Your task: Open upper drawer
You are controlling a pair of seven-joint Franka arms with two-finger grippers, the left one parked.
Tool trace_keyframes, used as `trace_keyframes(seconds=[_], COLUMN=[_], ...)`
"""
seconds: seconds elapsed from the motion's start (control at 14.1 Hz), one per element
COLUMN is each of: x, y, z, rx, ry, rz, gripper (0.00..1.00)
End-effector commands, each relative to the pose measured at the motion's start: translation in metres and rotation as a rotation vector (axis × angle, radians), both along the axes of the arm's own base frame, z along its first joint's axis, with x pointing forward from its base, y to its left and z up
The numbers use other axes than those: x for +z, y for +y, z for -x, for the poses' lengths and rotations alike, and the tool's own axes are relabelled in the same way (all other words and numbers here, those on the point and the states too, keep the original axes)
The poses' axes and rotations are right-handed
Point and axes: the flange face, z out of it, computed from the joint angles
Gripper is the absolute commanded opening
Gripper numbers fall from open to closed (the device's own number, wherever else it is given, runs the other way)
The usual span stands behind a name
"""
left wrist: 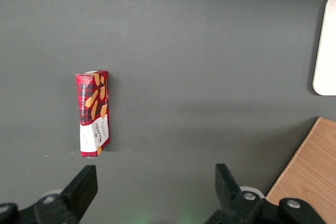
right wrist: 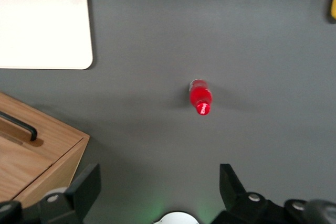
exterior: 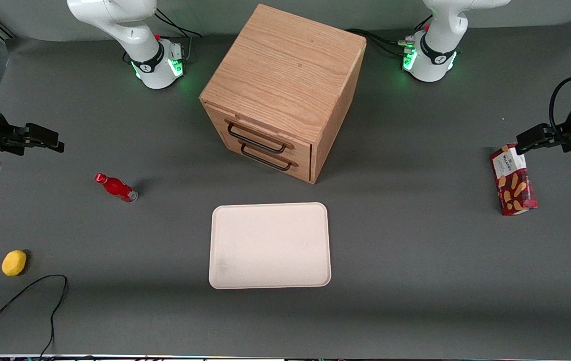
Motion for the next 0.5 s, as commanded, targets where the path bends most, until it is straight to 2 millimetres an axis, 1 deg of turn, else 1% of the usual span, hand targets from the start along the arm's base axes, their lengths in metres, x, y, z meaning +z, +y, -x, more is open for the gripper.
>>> trace_keyframes(seconds=[0.0,0.14,0.21,0.36,0.43], x=[0.005,0.001,0.003,0.004,0.001], y=[0.006,0.007,0.016,0.037,0.052], z=[-0.001,0.002,0.003,0.002,0.0], rx=[0.032,0.098,0.158,0.21,0.238], ry=[0.007,0.033,0.033,0.02,0.016], rz=[-0.022,-0.035,-0.043,-0.041,-0.034], gripper=[1.0,1.0,1.0,1.0,1.0])
